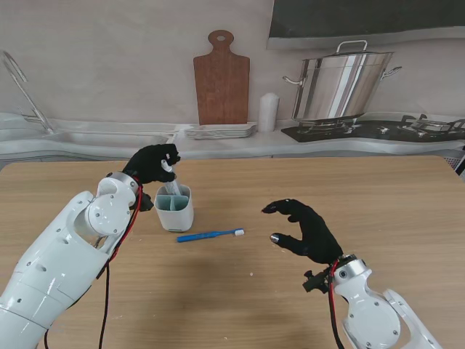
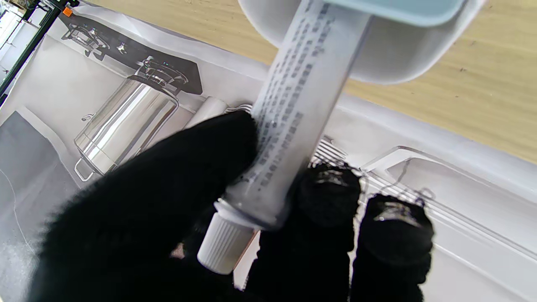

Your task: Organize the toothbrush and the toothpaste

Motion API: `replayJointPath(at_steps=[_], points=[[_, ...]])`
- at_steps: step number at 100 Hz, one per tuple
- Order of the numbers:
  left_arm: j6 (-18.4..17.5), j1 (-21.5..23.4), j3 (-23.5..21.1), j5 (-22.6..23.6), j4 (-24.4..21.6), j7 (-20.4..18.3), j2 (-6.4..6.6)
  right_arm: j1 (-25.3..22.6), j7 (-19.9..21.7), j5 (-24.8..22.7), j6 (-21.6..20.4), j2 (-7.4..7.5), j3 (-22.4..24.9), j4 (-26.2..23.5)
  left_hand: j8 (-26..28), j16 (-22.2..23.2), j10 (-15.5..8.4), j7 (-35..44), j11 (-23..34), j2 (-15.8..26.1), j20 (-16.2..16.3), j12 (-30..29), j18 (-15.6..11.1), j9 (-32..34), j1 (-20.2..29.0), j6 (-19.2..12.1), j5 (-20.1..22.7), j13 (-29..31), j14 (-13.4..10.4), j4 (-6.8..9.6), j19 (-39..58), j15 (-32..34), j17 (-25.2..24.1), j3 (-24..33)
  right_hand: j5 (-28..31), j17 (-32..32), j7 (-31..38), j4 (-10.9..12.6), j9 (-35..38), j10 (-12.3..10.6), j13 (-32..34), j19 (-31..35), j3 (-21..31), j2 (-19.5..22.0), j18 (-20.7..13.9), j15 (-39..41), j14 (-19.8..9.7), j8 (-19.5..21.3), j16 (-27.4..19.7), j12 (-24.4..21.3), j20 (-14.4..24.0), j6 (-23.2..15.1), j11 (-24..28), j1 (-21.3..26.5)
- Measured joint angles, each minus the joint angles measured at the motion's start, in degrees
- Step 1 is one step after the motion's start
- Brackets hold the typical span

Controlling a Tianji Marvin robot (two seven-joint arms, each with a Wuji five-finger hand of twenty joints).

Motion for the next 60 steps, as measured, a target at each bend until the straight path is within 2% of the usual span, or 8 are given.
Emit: replayJointPath(at_steps=[10,18,30,33,42,47,54,60], points=[[0.01,0.10,-0.07,-0.41,0.34,-0.04,0.00,-0.02,0.06,0.00,0.31,0.00,-0.01,-0.06,0.01,0.01,0.00,0.12,0.00,0.05,0.59,0.00,0.55,-0.03,0.01,0.00,0.00,-0.08,0.08,0.00,-0.15,-0.03,0.02,-0.13,0.04,0.05,0.01,0.00,0.00,0.00,0.00,0.07,0.00,0.00,0.00,0.06,0.00,0.00,0.00,0.00,0.00,0.07,0.03,0.00],[0.14,0.13,-0.19,-0.71,0.51,-0.40,0.00,-0.03,0.06,0.00,0.35,0.00,-0.01,-0.06,0.01,0.01,0.00,0.24,0.00,0.05,-0.48,0.00,0.66,-0.03,0.01,0.00,0.00,-0.08,0.20,-0.02,0.00,-0.34,0.28,-0.13,0.07,0.09,0.01,0.00,0.00,0.00,0.02,0.10,0.00,0.00,0.00,0.07,0.00,0.00,0.00,0.00,0.00,0.08,0.03,0.00],[0.10,0.08,-0.35,-1.04,1.11,-0.80,0.00,-0.06,0.21,0.17,0.72,0.00,-0.02,-0.12,0.01,0.01,0.00,0.35,-0.74,0.18,-0.80,0.00,1.06,-0.03,0.05,0.00,0.00,-0.10,0.34,-0.96,-0.60,-1.81,-0.27,-0.34,1.33,0.09,0.11,0.00,0.00,0.00,0.02,0.12,0.00,0.00,0.01,0.07,0.00,0.00,0.00,0.00,0.00,0.11,0.03,0.00],[0.10,0.06,-0.39,-1.06,1.26,-0.86,0.01,-0.08,0.21,0.20,0.87,0.00,-0.04,-0.17,0.03,0.01,0.00,0.47,-0.79,0.17,-1.54,0.00,0.81,-0.03,0.05,0.01,0.00,-0.10,0.41,-2.16,-0.29,-1.91,0.35,-0.10,1.33,0.09,0.11,0.00,0.00,0.00,0.02,0.11,0.00,0.00,0.01,0.07,0.00,0.00,0.00,0.00,0.00,0.12,0.03,0.00],[0.09,0.04,-0.56,-1.12,1.37,-1.23,0.06,-0.10,0.20,0.22,1.11,0.00,-0.06,-0.23,-1.85,0.00,0.00,0.48,-3.10,2.21,-0.77,0.19,1.36,-0.03,0.70,0.01,-1.80,-0.64,0.44,-2.33,-1.83,-4.37,-1.80,-2.34,1.33,0.11,0.11,0.00,0.00,0.00,0.02,0.12,0.00,0.00,0.01,0.08,0.00,0.00,0.00,0.00,0.00,0.65,0.03,0.00],[-0.02,0.02,-0.72,-1.12,1.37,-1.71,0.10,-0.10,0.17,0.21,1.18,0.00,-0.07,-0.23,-2.76,-0.20,0.00,0.48,-3.89,2.39,-0.76,0.21,1.37,-0.03,1.23,0.01,-2.29,-0.95,0.53,-4.03,-2.05,-5.08,-2.05,-2.80,1.33,0.12,0.11,0.00,0.00,0.00,0.02,0.12,0.00,0.00,0.01,0.08,0.00,0.00,0.00,0.00,0.00,0.66,0.03,0.00],[-0.08,0.02,-0.94,-1.11,1.30,-2.21,0.19,-0.11,0.19,0.20,1.20,0.00,-0.07,-0.23,-3.76,-1.00,0.00,0.48,-4.66,2.87,-0.86,0.28,1.43,0.03,1.72,0.01,-2.31,-0.96,0.72,-5.53,-2.34,-6.19,-2.06,-3.56,1.33,0.14,0.11,0.00,0.00,0.00,0.02,0.12,0.00,0.00,0.01,0.08,0.00,0.00,0.00,0.00,0.00,0.67,0.03,0.00],[-0.11,0.09,-1.11,-0.98,1.17,-2.49,0.27,-0.09,0.43,0.39,1.15,0.01,-0.07,-0.22,-4.73,-1.43,0.00,0.48,-5.95,3.57,-1.41,0.84,2.10,0.05,2.04,0.01,-2.85,-1.38,0.73,-5.89,-3.46,-7.23,-2.99,-4.75,1.33,0.14,0.11,0.00,0.00,0.00,0.02,0.13,0.00,0.00,0.01,0.08,0.00,0.00,0.00,0.00,0.00,0.67,0.04,0.00]])
